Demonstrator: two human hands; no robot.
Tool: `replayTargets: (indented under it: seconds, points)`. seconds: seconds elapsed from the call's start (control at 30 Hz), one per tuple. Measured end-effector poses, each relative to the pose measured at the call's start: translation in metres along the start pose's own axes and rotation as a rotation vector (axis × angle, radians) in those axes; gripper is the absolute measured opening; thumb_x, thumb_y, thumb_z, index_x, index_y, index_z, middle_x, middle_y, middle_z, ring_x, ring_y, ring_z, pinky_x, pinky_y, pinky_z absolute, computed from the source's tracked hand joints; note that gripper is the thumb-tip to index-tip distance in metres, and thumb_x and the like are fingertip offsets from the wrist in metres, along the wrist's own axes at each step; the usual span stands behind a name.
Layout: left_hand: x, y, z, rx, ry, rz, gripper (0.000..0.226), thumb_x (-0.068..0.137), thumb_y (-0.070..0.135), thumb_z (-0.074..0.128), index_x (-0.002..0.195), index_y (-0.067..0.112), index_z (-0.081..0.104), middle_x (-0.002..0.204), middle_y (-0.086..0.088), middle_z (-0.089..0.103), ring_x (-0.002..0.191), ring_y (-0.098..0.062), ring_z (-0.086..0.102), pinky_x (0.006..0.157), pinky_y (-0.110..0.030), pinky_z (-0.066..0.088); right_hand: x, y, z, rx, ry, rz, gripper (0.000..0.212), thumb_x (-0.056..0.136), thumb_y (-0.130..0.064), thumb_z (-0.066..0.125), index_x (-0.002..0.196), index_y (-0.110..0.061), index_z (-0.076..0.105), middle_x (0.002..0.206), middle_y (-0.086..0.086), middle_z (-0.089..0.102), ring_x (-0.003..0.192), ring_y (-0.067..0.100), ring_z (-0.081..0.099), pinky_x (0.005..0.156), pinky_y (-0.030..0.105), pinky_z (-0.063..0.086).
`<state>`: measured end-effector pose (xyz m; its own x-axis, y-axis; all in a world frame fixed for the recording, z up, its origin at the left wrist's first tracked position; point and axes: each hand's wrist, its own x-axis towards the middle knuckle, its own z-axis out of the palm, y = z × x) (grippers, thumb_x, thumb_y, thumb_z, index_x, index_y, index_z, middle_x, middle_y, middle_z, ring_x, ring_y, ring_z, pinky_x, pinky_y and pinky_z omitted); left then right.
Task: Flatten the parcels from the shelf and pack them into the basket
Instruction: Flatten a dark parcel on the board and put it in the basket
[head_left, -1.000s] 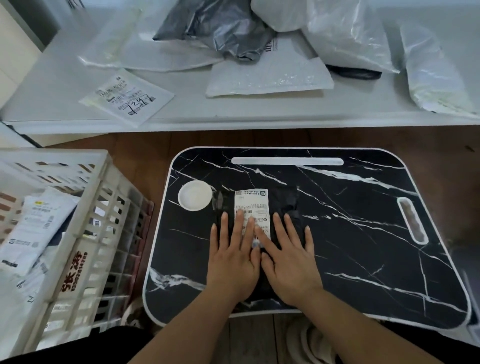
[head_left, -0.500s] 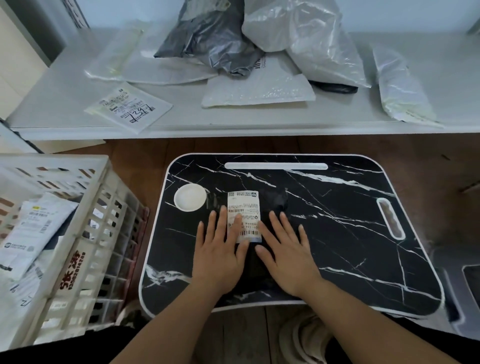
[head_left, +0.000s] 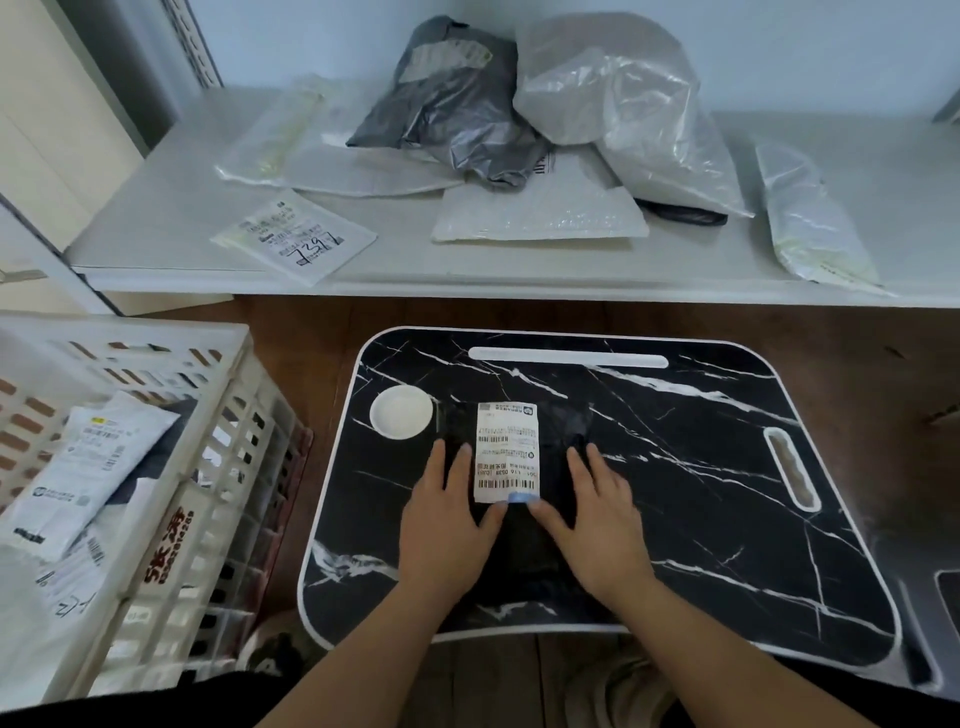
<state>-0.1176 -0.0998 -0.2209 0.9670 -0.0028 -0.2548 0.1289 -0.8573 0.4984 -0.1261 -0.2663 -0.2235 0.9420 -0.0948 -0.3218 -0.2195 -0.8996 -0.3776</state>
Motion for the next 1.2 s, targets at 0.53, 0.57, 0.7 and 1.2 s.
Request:
replayTargets:
  seconds: [0.53,0.57,0.7,1.2]
  points:
    - [0.001,0.005,-0.091,-1.044,-0.265,-0.336,0.029,0.083,0.008,0.073,0.111,0.013,0.066,0.105,-0.003,0.072,0.097,-0.021,0.067,0.078,-0.032,0.053,0.000,-0.067,-0.046,0.723,0.185,0.189,0.049,0.097,-0.044,0.048,0.117,-0.001,0.060,0.116,0.014,0.063,0.113,0.031,0.056,0.085,0.032,0.042]
    - [-0.001,0.003,-0.100,-1.034,-0.281,-0.299,0.029,0.083,0.006,0.073,0.109,0.015,0.066,0.104,-0.001,0.072,0.098,-0.019,0.066,0.079,-0.032,0.052,-0.003,-0.077,-0.052,0.697,0.221,0.153,0.045,0.098,-0.042,0.048,0.106,0.000,0.062,0.104,0.013,0.065,0.104,0.031,0.058,0.077,0.031,0.039]
    - [-0.011,-0.007,-0.134,-1.034,-0.236,-0.185,0.032,0.079,-0.005,0.071,0.104,0.015,0.067,0.107,-0.003,0.071,0.100,-0.020,0.065,0.084,-0.031,0.051,-0.007,-0.112,-0.063,0.664,0.343,0.077,0.043,0.097,-0.041,0.051,0.095,0.000,0.063,0.101,0.019,0.066,0.099,0.036,0.059,0.081,0.037,0.044]
    - [-0.068,-0.150,-0.292,-1.365,0.139,-0.365,0.021,0.092,0.026,0.063,0.089,0.006,0.071,0.087,-0.010,0.075,0.077,-0.021,0.069,0.076,-0.038,0.057,-0.046,-0.300,-0.040,1.018,-0.164,-0.091,0.021,0.098,-0.022,0.057,0.087,-0.005,0.063,0.094,0.013,0.070,0.083,0.023,0.066,0.076,0.035,0.054]
